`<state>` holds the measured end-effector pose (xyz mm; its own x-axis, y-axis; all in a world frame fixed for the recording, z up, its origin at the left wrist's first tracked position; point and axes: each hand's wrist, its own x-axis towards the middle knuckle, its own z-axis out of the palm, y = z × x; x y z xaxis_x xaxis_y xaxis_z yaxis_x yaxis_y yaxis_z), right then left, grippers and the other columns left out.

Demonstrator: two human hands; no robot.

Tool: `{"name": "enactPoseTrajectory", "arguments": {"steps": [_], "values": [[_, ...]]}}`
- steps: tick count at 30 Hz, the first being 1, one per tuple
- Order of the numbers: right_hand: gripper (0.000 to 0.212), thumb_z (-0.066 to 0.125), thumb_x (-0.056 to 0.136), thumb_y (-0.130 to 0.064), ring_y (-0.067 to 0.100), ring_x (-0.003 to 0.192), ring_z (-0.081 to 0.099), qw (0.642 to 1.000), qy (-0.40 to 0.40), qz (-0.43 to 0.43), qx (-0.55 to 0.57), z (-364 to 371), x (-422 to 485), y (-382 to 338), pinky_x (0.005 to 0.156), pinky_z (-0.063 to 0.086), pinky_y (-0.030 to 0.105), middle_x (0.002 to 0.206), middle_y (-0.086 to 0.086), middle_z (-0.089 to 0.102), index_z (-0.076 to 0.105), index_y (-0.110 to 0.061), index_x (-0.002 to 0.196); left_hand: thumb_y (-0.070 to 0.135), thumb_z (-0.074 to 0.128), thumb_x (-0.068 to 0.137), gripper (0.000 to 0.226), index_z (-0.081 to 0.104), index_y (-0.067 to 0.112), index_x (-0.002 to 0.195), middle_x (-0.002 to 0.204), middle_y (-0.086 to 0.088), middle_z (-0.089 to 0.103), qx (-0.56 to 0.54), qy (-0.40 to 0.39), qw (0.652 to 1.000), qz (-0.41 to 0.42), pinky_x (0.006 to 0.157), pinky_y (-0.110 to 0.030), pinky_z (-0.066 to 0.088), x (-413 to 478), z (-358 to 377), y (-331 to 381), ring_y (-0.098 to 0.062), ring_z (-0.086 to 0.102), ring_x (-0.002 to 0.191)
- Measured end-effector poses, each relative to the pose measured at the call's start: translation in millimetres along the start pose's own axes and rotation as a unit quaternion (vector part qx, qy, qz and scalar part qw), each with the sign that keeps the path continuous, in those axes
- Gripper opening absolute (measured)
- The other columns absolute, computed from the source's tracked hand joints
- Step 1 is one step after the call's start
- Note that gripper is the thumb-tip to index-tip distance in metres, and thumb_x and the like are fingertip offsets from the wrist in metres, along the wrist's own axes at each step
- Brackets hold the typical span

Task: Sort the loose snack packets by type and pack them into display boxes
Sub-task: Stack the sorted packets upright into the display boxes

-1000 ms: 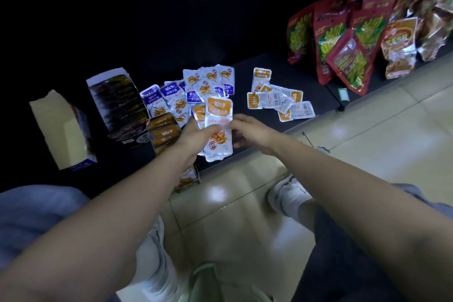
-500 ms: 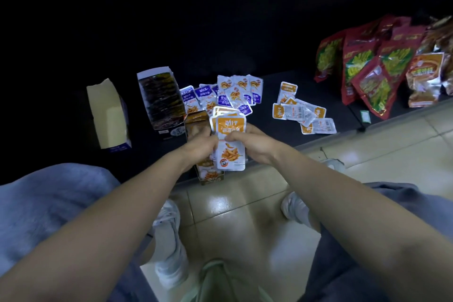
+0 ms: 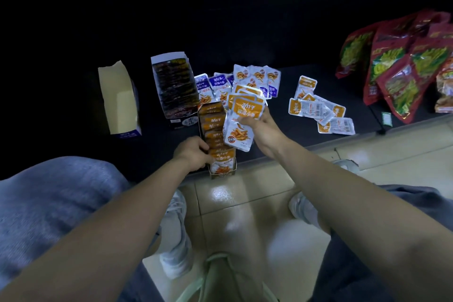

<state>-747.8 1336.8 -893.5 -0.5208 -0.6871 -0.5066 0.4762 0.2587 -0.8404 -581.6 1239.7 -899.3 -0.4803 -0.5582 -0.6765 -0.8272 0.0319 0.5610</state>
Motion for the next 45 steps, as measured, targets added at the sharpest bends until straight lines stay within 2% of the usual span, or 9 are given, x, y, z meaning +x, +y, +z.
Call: {"name": "enactPoseTrajectory", "arguments": {"steps": [5,12,21,25,30,35,39,42,45], "values": [[0.044,0.062,0.089,-0.002,0.027,0.106,0.065,1.0,-0.009,0.009,0.0,-14,-5,2,0.09,0.053,0.044,0.116,0.009,0.066,0.049,-0.01,0.13,0.028,0.076,0.08,0.027,0.05,0.021,0.074,0.09,-0.007,0.069,0.069,0.041,0.997,0.016,0.075,-0.035,0.054,0,3,0,-0.026,0.069,0.083],[0.041,0.058,0.089,0.001,0.029,0.109,0.063,0.996,-0.078,0.047,0.005,-26,-26,-1,0.091,0.051,0.044,0.116,0.011,0.065,0.05,-0.01,0.128,0.03,0.062,0.09,0.029,0.065,0.012,0.068,0.065,-0.004,0.068,0.008,0.003,1.0,0.017,0.056,-0.024,0.047,-8,2,5,-0.015,0.059,0.054],[0.053,0.062,0.085,0.007,0.031,0.114,0.062,0.992,-0.102,0.065,-0.02,-7,-39,34,0.096,0.05,0.048,0.124,0.015,0.063,0.046,-0.01,0.133,0.014,0.06,0.089,0.009,0.069,0.015,0.091,0.081,-0.002,0.069,-0.039,-0.017,0.999,0.028,0.07,-0.03,0.051,-12,2,-8,-0.017,0.063,0.072],[0.049,0.06,0.085,0.01,0.032,0.114,0.06,0.995,-0.089,0.043,-0.02,5,-33,53,0.103,0.045,0.05,0.115,0.013,0.064,0.047,-0.009,0.129,0.013,0.075,0.079,0.024,0.069,0.014,0.102,0.084,-0.002,0.069,-0.04,-0.054,0.997,0.027,0.066,-0.025,0.047,-12,6,-16,-0.016,0.062,0.076],[0.044,0.059,0.082,0.016,0.03,0.106,0.061,0.996,-0.087,0.019,-0.032,14,-35,63,0.101,0.046,0.048,0.109,0.014,0.063,0.053,-0.018,0.109,0.019,0.081,0.074,0.016,0.067,0.021,0.081,0.085,-0.002,0.069,-0.016,-0.024,0.999,0.023,0.085,-0.037,0.054,-7,17,-24,-0.022,0.066,0.086],[0.079,0.084,0.059,-0.023,0.025,0.118,0.058,0.994,-0.047,0.028,-0.095,13,-29,78,0.1,0.05,0.043,0.138,0.018,0.042,0.049,-0.021,0.13,0.028,0.077,0.078,0.015,0.066,0.021,0.069,0.077,0.0,0.069,0.06,0.002,0.998,0.033,0.077,-0.033,0.053,-3,20,-24,-0.019,0.066,0.078],[0.054,0.074,0.075,0.0,0.019,0.111,0.059,0.987,-0.079,0.012,-0.138,10,-31,75,0.092,0.053,0.028,0.135,0.018,0.047,0.052,-0.02,0.121,0.03,0.071,0.083,0.018,0.065,0.019,0.07,0.078,-0.001,0.066,0.097,-0.017,0.995,0.022,0.074,-0.031,0.049,2,25,-25,-0.018,0.062,0.078],[0.073,0.079,0.067,-0.02,0.021,0.122,0.052,0.977,-0.084,0.01,-0.198,8,-32,73,0.103,0.047,0.042,0.142,0.008,0.035,0.047,-0.022,0.132,0.028,0.069,0.084,0.013,0.067,0.017,0.077,0.085,-0.005,0.068,0.113,-0.026,0.993,0.026,0.078,-0.033,0.05,3,29,-26,-0.021,0.064,0.085],[0.065,0.072,0.081,-0.004,0.018,0.126,0.043,0.971,-0.089,-0.005,-0.223,6,-33,69,0.109,0.041,0.038,0.141,0.002,0.025,0.038,-0.025,0.133,0.031,0.068,0.085,0.018,0.068,0.015,0.077,0.082,-0.004,0.068,0.118,-0.007,0.993,0.032,0.074,-0.032,0.05,4,29,-26,-0.02,0.064,0.081]]}}
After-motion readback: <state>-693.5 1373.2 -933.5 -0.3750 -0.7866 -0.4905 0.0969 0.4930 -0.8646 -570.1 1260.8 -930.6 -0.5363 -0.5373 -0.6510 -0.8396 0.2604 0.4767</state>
